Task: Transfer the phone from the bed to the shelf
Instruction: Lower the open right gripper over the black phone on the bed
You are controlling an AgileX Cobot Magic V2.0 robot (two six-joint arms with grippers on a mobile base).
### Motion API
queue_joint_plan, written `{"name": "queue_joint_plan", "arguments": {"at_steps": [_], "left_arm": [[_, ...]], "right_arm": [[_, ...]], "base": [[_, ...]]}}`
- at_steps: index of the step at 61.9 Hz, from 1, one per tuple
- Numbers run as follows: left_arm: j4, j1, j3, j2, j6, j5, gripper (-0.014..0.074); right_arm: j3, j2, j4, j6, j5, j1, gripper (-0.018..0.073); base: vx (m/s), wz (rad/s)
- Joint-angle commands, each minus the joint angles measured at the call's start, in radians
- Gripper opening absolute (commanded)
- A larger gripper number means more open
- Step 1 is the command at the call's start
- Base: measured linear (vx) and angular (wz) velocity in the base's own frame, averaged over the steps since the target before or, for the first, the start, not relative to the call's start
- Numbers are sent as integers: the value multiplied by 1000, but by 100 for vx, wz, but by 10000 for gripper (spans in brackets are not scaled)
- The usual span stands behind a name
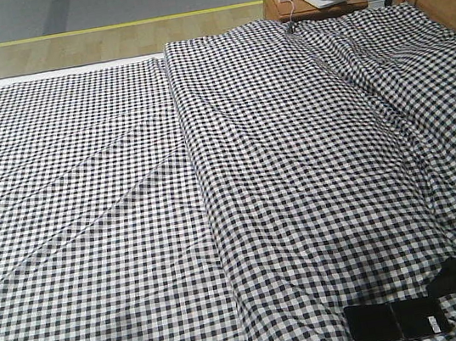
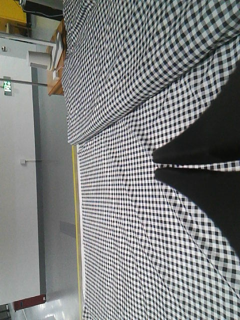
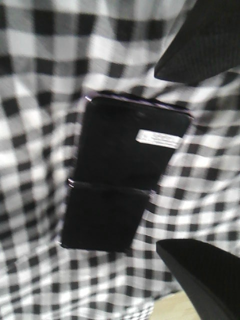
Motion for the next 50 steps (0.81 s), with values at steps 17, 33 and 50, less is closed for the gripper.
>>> {"name": "queue_joint_plan", "arguments": {"at_steps": [17, 33, 50], "left_arm": [[-6, -3, 1, -6, -4, -75, 1], [-6, -3, 1, -6, -4, -75, 1], [-6, -3, 1, -6, -4, -75, 1]], "right_arm": [[-71, 35, 66, -45, 78, -6, 594], [-70, 80, 120, -100, 76, -6, 594], [-70, 145, 230, -156, 95, -6, 594]], "base": [[0, 0], [0, 0], [0, 0]]}}
